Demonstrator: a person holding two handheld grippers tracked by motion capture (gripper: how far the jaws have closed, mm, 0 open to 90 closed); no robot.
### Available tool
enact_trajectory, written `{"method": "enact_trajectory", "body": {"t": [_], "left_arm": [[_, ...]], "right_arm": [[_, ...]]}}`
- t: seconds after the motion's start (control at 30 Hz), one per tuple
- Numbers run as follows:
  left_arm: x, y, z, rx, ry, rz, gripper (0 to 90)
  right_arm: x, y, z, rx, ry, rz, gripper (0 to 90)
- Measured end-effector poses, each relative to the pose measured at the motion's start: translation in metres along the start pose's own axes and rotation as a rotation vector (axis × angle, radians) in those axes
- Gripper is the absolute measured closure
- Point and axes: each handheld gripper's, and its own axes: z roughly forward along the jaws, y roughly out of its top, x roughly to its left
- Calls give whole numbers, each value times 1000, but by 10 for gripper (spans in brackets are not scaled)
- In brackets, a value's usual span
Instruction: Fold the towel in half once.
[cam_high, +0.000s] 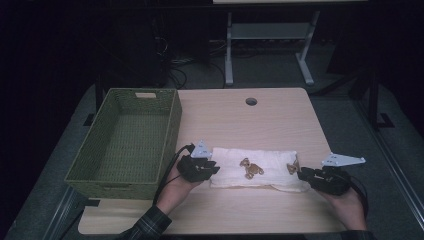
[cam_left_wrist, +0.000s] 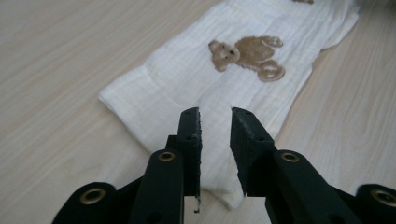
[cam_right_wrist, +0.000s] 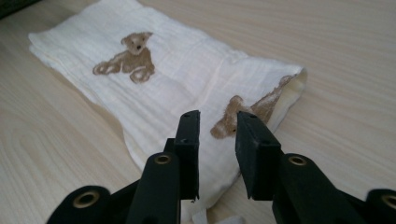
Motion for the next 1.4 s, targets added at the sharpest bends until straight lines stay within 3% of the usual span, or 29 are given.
{"method": "enact_trajectory", "body": {"t": [0.1,0.23,0.43,0.57,0.6,0.83,1.17,1.4], "left_arm": [[3,2,3,4,-10,-1,798],[7,4,15,27,-2,11,884],[11,-4,42,105,-14,18,893],[12,-10,50,153,-30,35,892],[11,-11,52,163,-33,34,892],[5,-18,45,165,-69,23,892],[-14,-29,33,180,-108,48,888],[-16,-22,34,173,-110,56,847]], "right_arm": [[0,4,-2,-15,2,1,717],[0,4,3,15,13,4,836],[1,-5,19,87,23,5,876],[-4,-12,27,137,8,17,894],[-5,-12,27,126,12,14,894],[-2,-14,26,134,8,11,895],[9,-21,18,140,30,7,895],[10,-20,18,140,30,-13,897]]}}
